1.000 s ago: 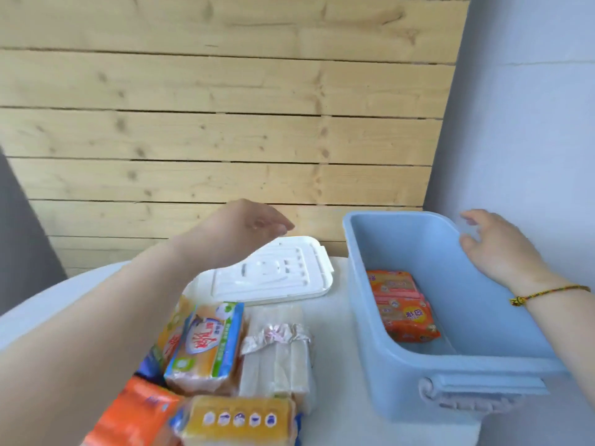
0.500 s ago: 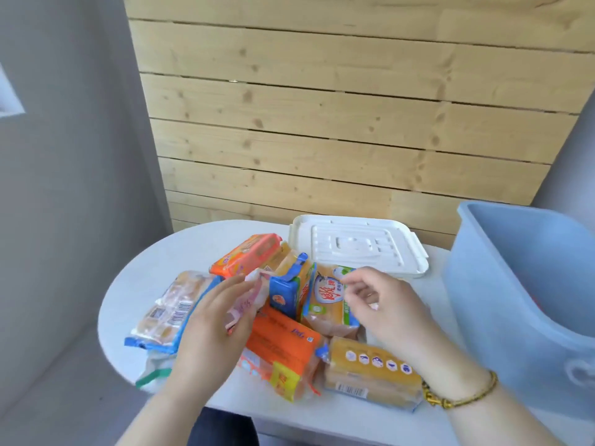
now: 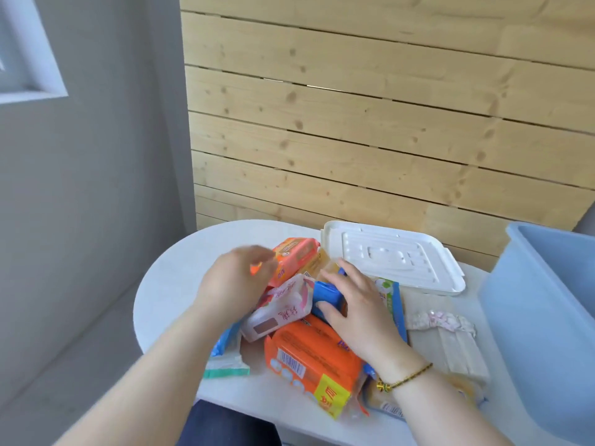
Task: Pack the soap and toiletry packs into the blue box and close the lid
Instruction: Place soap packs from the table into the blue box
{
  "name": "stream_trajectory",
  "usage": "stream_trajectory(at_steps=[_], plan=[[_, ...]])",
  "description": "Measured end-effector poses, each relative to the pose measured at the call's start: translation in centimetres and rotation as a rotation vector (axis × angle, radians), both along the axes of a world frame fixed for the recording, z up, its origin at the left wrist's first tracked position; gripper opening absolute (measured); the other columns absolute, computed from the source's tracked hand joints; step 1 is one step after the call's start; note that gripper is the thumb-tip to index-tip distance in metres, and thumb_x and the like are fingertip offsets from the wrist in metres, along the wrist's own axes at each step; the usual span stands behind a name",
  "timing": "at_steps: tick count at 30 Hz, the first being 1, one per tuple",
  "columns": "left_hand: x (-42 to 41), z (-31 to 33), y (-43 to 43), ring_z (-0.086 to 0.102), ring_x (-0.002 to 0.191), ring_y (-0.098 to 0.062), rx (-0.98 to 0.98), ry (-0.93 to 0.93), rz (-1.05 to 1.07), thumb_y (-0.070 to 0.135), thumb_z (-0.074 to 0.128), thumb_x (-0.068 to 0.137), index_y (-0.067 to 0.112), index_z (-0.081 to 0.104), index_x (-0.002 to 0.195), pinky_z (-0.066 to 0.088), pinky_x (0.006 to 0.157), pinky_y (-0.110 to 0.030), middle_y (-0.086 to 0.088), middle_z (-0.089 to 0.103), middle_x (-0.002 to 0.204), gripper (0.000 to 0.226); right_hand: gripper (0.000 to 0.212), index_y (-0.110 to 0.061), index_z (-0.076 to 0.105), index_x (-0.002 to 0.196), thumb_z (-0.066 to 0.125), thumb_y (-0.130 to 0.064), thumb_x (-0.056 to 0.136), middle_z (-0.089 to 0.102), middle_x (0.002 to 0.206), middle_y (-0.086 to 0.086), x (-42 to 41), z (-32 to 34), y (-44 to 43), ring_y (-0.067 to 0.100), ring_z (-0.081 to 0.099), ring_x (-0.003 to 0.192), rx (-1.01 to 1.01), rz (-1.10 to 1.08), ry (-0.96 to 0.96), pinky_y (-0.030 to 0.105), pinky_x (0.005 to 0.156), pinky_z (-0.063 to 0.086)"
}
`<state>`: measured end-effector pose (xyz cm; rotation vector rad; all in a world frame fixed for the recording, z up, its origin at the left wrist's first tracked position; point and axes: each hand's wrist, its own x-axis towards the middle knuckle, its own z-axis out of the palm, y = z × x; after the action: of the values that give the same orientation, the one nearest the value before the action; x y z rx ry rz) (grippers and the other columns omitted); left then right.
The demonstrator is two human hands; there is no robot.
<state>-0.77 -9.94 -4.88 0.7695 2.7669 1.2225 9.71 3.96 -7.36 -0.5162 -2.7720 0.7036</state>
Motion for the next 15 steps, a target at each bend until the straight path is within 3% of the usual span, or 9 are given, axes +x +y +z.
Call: stream_trajectory(at_steps=[3,6,9,15], plan=[[-4.4,0.3,2.5,0.048,0.124,-0.023,-0.226,-0.148,-0.107,0.038,0.053,0.087,0.015,0.039,0.137,0.039,0.097,-0.029,-0.007,0.046,0.141,0.057,0.05,-0.028,0.039,0.139,0.052,-0.029,0.091,0.015,0.156,-0.011,0.2,-0.5,0.0,0.011,0.015,0.144,0.013,-0.007,0.027,0.023,0.113,0.02],[-6.3,-0.3,4.6,0.04,0.132,-0.026,-0.465,-0.322,-0.199,0.053,0.052,0.083,0.016,0.021,0.145,0.036,0.104,-0.034,-0.008,0.034,0.149,0.078,0.05,-0.029,0.038,0.14,0.052,-0.03,0.091,0.014,0.156,-0.012,0.3,-0.5,0.1,0.009,0.014,0.144,-0.02,0.003,0.013,0.022,0.114,0.018],[-6.8,-0.9,5.8,0.046,0.126,-0.026,-0.552,-0.364,-0.205,0.055,0.052,0.082,0.016,0.025,0.142,0.04,0.1,-0.035,-0.008,0.041,0.144,0.077,0.051,-0.03,0.038,0.14,0.052,-0.032,0.091,0.014,0.156,-0.012,0.4,-0.7,0.3,0.009,0.014,0.144,-0.017,0.009,0.011,0.022,0.115,0.016],[-6.8,-1.6,6.3,0.052,0.117,-0.025,-0.487,-0.287,-0.132,0.039,0.063,0.078,0.013,0.028,0.139,0.044,0.082,-0.029,-0.01,0.047,0.135,0.075,0.051,-0.03,0.036,0.141,0.051,-0.033,0.092,0.012,0.156,-0.011,0.4,-0.7,0.4,0.012,0.013,0.144,0.007,0.01,0.008,0.025,0.116,0.015]])
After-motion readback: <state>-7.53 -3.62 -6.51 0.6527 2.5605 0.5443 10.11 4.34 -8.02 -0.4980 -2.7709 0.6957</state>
